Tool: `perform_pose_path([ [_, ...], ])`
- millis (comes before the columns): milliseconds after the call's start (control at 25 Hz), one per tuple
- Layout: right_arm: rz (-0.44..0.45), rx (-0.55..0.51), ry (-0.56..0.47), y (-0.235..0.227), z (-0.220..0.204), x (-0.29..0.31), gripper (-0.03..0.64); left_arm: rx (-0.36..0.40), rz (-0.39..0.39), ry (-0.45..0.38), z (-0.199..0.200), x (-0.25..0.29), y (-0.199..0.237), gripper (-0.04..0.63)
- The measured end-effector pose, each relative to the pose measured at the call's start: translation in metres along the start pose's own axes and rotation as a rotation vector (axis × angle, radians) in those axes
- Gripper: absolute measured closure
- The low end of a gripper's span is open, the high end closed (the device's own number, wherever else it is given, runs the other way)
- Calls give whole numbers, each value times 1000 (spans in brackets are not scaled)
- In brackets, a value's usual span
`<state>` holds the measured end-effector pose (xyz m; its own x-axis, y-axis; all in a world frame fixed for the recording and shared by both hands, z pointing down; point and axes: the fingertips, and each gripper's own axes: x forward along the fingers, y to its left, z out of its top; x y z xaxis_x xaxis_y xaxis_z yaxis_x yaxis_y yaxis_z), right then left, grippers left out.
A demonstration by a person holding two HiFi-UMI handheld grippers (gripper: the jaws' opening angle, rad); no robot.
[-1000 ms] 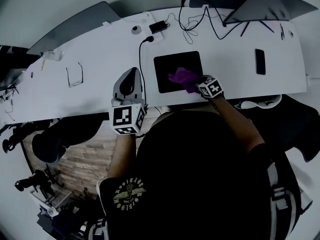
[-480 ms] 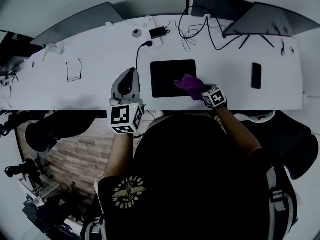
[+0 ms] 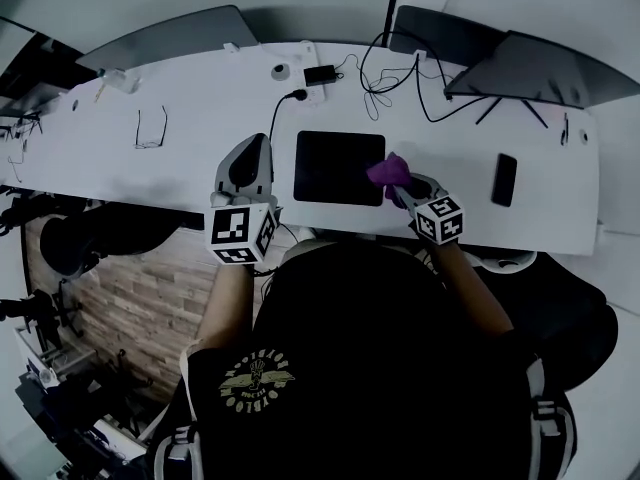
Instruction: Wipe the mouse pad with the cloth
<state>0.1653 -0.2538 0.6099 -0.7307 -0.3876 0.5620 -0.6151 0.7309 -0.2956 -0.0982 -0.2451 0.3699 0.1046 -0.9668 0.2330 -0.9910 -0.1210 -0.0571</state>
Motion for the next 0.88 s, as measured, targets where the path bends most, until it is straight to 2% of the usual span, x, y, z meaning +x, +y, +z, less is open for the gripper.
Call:
perform_pose_path([
  [120,17,-30,-122,10,46,-19,529,-4,-7,-13,6,-1,-9,594],
  [280,31,-81,-282,29,110,-49,529,33,-27,-30,21,-6,-20,594],
  [440,51,-136,-400,53,161,-81,529,45,-33,-62,38,-17,-22,594],
  [640,9,-220,-467,74,206,-118,531,61,-46,-84,57,-29,-20,594],
  [880,-50,-268,-510,91,234,-145,531,68,-78,-105,67,-39,-12,594],
])
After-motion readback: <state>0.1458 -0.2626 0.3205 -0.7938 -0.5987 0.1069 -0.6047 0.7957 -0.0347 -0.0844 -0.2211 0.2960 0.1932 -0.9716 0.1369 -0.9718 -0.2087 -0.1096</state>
